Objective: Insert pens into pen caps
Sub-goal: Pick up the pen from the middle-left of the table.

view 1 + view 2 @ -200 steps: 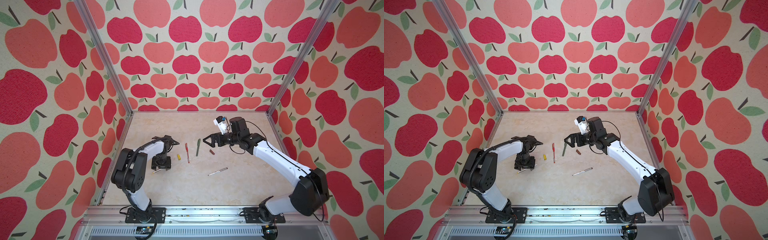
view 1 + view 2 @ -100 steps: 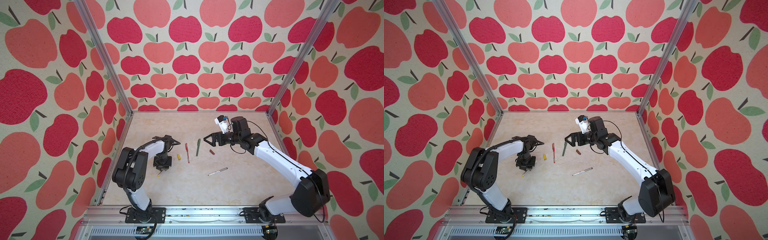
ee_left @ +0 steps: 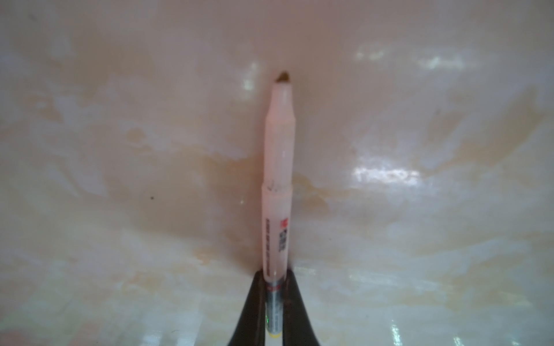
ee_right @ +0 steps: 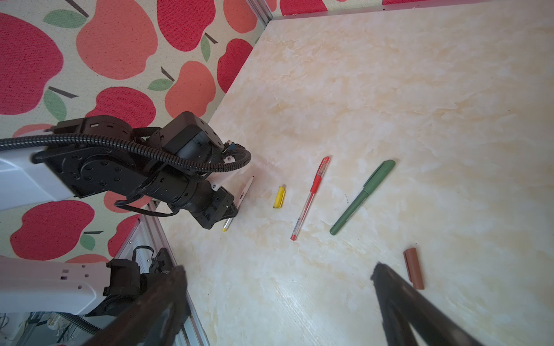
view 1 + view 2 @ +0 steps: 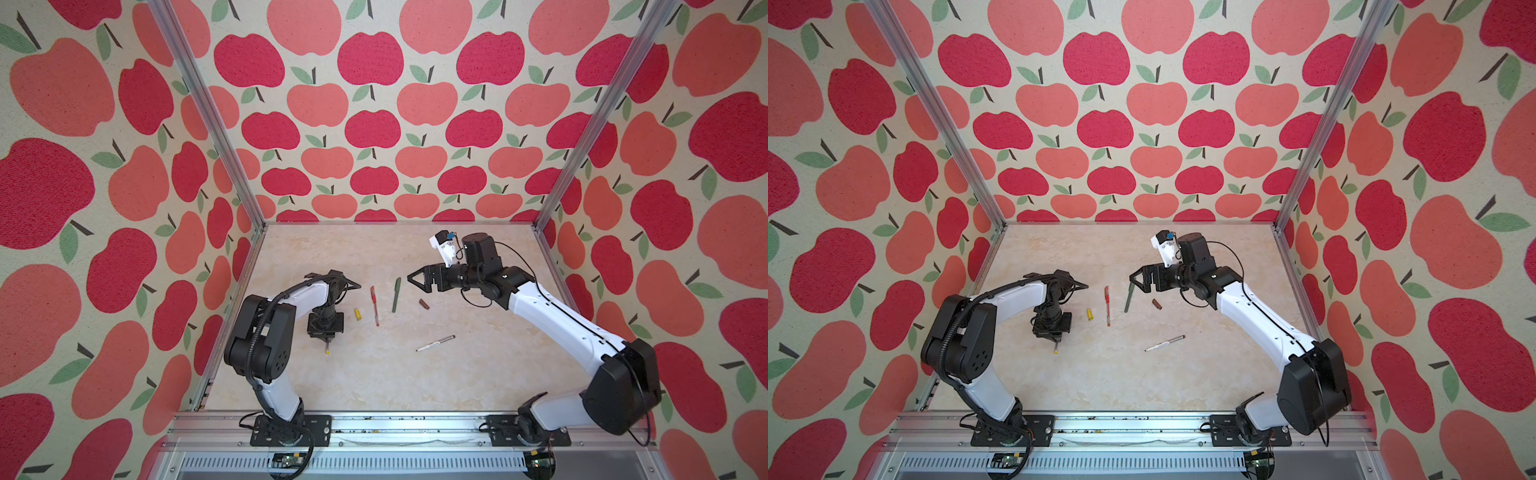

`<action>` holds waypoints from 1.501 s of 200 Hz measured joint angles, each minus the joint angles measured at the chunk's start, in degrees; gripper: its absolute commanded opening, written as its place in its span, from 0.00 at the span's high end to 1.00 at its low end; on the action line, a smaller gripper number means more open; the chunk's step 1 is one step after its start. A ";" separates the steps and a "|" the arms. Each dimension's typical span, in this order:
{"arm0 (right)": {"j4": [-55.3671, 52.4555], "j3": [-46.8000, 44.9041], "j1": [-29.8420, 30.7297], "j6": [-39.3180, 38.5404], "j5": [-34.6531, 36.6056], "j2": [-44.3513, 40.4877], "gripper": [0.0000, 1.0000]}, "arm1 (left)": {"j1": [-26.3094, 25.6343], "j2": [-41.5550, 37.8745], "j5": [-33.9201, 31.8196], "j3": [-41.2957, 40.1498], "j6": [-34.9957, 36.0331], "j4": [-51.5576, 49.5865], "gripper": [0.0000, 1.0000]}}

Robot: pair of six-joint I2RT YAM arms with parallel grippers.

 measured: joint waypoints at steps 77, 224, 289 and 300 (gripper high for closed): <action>-0.04 -0.33 -0.09 1.90 3.02 -0.76 0.02 | 0.00 -11.96 10.32 -7.52 1.40 10.51 1.00; 11.76 -5.70 3.56 12.31 -4.35 -1.49 0.24 | -2.75 -31.19 41.20 -12.98 -5.25 40.33 1.00; 11.52 -0.46 8.09 11.93 -4.50 3.67 0.35 | -9.51 -30.91 42.40 -14.10 -10.19 52.68 1.00; 11.10 0.57 8.68 11.39 -4.15 4.48 0.39 | -9.84 -30.60 42.36 -14.84 -10.86 54.03 1.00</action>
